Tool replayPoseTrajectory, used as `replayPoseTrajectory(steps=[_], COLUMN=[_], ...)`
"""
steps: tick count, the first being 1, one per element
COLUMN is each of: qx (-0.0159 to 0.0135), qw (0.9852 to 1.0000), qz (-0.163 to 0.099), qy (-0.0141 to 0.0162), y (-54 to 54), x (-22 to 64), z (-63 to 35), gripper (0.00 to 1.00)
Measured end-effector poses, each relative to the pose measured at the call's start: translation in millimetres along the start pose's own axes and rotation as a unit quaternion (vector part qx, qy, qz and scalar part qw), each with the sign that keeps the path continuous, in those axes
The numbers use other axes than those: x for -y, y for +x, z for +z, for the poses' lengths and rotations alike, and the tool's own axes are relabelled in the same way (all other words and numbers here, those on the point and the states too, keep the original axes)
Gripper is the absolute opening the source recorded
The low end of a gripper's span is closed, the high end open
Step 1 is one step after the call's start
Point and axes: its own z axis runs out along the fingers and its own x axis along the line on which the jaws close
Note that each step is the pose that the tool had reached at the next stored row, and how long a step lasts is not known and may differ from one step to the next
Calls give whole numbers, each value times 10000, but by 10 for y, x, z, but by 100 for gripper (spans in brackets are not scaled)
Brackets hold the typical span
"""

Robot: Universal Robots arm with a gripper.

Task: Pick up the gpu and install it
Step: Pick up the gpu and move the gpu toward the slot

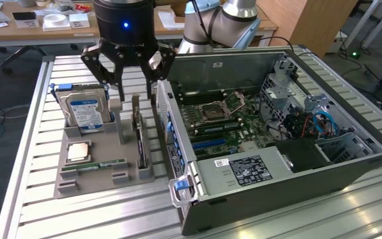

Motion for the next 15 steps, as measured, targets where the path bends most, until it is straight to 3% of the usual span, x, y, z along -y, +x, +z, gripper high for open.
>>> replayPoseTrajectory(steps=[5,15], qx=[2,3], qw=[10000,10000], qz=[0,-1], qy=[0,0], y=[90,99], x=[-3,-1], z=[87,270], gripper=[53,53])
